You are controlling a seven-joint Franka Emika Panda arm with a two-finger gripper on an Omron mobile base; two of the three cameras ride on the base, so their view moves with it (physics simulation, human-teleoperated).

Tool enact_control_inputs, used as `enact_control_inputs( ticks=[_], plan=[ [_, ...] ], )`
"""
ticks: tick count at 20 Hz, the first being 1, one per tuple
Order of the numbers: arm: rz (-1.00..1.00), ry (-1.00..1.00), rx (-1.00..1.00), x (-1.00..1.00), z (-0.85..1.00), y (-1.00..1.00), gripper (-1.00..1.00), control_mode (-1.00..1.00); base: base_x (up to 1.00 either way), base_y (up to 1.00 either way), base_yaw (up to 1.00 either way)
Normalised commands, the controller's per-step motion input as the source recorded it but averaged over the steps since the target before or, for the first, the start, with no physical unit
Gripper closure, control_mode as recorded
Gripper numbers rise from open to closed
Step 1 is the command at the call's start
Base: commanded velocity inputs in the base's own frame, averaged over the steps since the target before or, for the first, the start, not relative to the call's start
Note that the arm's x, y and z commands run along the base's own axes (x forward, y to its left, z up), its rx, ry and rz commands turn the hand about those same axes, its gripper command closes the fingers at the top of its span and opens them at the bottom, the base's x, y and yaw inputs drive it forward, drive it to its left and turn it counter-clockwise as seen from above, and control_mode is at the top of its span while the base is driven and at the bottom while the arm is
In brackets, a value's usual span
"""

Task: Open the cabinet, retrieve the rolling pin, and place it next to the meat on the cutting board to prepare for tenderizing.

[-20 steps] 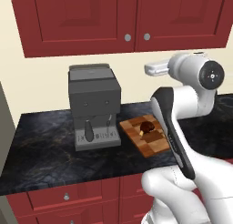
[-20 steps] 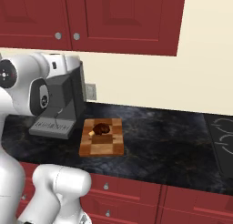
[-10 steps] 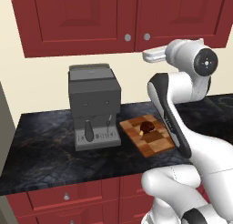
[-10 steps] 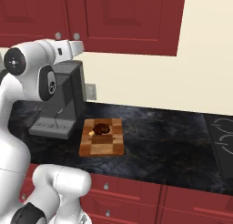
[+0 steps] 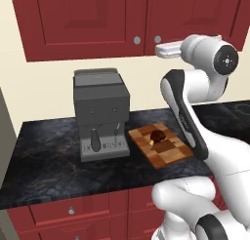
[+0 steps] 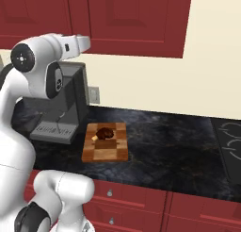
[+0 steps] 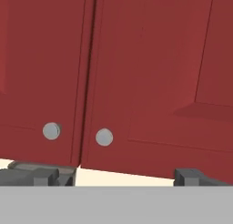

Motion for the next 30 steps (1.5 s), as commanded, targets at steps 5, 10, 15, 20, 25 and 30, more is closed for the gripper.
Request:
enact_control_inputs(
  ticks=[5, 10, 15, 20, 25, 30],
  plan=[
    [0.00, 0.00, 0.01, 0.46, 0.00, 0.00, -1.00, -1.00, 0.00, 0.00, 0.00],
    [0.00, 0.00, 0.01, 0.53, 0.00, 0.00, -1.00, -1.00, 0.00, 0.00, 0.00],
    [0.00, 0.00, 0.02, 0.43, 0.00, 0.02, -1.00, -1.00, 0.00, 0.00, 0.00],
    [0.00, 0.00, 0.02, 0.42, 0.00, 0.02, -1.00, -1.00, 0.00, 0.00, 0.00],
    [0.00, 0.00, 0.02, 0.36, 0.00, 0.00, -1.00, -1.00, 0.00, 0.00, 0.00],
    [0.00, 0.00, 0.00, 0.33, -0.12, 0.09, 1.00, -1.00, 0.00, 0.00, 0.00]
  ],
)
